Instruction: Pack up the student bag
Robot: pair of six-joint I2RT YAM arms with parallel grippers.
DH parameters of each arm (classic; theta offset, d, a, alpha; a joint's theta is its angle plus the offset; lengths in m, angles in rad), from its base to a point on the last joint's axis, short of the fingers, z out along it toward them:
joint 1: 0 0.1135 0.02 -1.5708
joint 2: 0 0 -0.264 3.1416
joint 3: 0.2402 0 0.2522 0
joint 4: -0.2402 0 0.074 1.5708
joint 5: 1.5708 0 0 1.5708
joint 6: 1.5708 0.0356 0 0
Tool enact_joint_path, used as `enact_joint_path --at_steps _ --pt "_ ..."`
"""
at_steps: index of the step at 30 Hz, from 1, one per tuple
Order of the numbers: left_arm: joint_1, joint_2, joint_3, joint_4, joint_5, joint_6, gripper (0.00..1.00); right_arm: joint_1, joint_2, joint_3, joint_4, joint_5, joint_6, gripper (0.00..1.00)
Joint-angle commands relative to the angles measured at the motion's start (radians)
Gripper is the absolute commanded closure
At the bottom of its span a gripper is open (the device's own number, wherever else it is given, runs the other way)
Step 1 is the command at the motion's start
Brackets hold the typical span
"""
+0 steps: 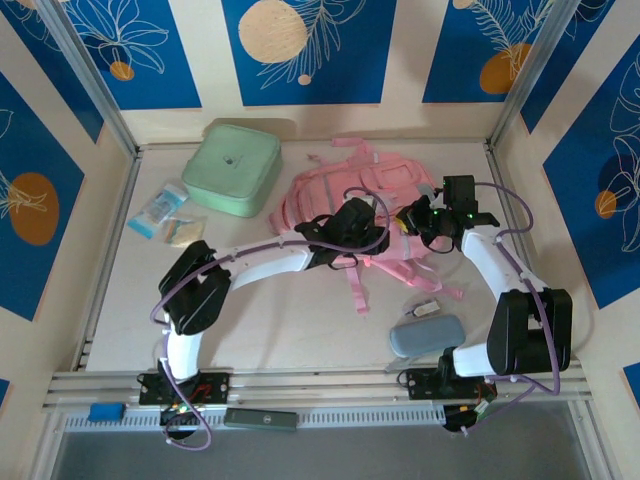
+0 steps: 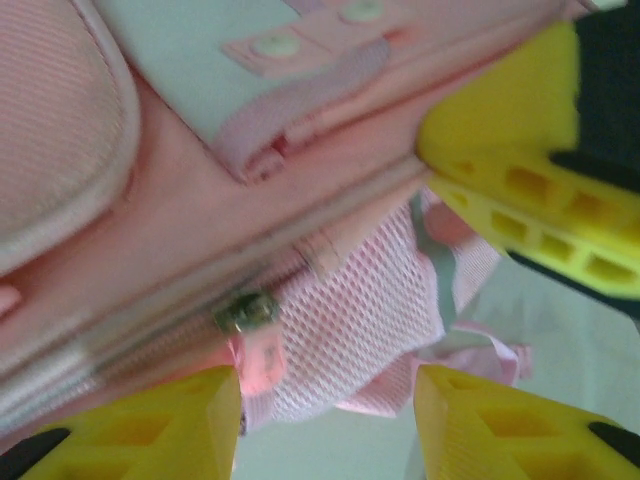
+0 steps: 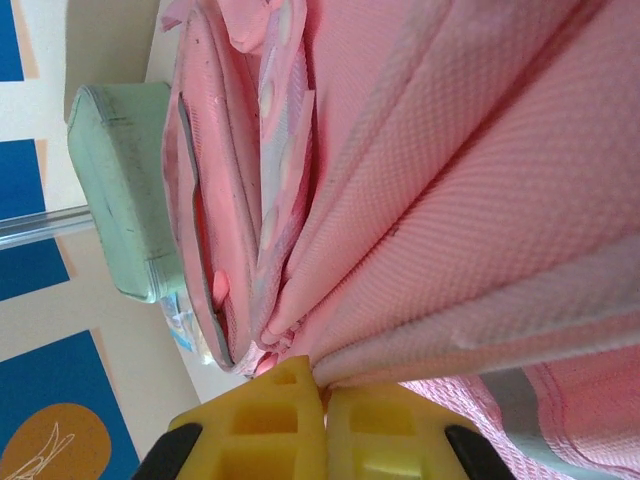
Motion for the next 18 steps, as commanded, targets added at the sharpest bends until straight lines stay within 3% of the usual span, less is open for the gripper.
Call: enact_joint_path --at_steps 1,10,18 --pt "0.001 0.049 0.06 -0.106 -0.072 -0.018 0.5 0.016 -0.039 0.0 0.074 -0.063 0.009 1.0" --pt "0.001 0.141 0.185 -0.1 -0.083 0.004 0.55 0.054 -0.038 -0.001 0.092 -0.058 0.034 1.0" --pt "0.002 0.182 0.247 -0.104 -0.159 0.005 0.72 0.076 -0.037 -0.013 0.1 -0.052 0.042 1.0"
